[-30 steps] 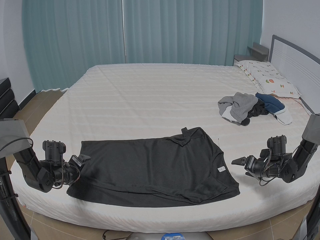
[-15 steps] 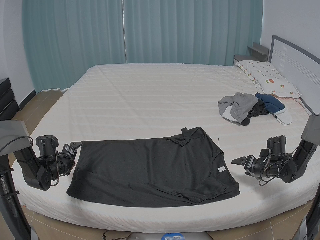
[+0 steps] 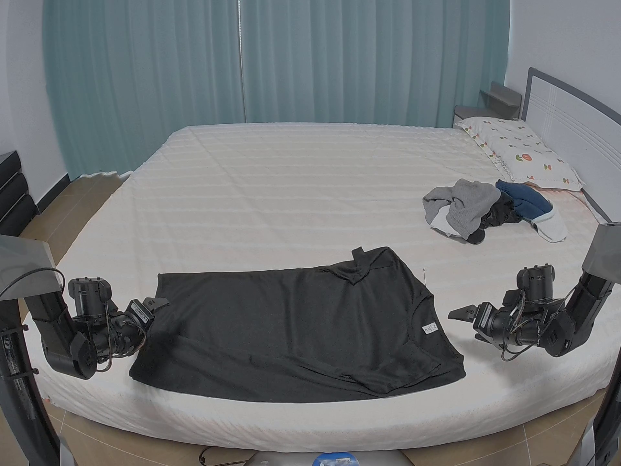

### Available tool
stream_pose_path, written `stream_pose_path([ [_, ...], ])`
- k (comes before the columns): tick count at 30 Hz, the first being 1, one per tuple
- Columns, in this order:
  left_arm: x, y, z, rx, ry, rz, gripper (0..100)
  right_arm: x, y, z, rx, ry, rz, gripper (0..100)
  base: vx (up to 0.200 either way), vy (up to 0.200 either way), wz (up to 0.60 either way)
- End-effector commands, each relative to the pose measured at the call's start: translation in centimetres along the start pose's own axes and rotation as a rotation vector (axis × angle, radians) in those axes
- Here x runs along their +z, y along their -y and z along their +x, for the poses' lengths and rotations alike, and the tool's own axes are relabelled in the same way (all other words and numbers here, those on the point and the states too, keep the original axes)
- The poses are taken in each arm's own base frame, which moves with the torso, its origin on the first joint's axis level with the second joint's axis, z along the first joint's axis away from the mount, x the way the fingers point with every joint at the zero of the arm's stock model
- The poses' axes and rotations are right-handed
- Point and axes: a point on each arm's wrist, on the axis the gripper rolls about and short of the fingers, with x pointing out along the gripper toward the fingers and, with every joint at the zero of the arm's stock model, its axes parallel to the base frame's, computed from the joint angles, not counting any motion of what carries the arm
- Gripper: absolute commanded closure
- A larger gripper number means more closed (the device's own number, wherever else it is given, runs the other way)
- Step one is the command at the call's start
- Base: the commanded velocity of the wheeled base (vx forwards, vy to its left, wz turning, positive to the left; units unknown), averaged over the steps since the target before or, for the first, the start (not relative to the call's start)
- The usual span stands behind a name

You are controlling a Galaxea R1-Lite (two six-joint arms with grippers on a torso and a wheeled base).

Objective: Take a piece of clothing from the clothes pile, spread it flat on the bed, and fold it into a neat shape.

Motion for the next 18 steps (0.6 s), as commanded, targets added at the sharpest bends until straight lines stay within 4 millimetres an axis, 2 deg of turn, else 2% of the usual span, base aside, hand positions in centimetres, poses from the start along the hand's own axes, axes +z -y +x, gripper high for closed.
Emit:
stream_pose_path([
  [1,-0.36,-0.45,0.51,0.017,-0.011,0.017,0,-0.13,-0.12,0.08,0.002,-0.004,-0.004,0,0.000,0.000,0.00],
  [18,-0.72,-1.17,0.40,0.087,0.015,0.066,0,-0.13,-0.12,0.08,0.002,-0.004,-0.004,0,0.000,0.000,0.00],
])
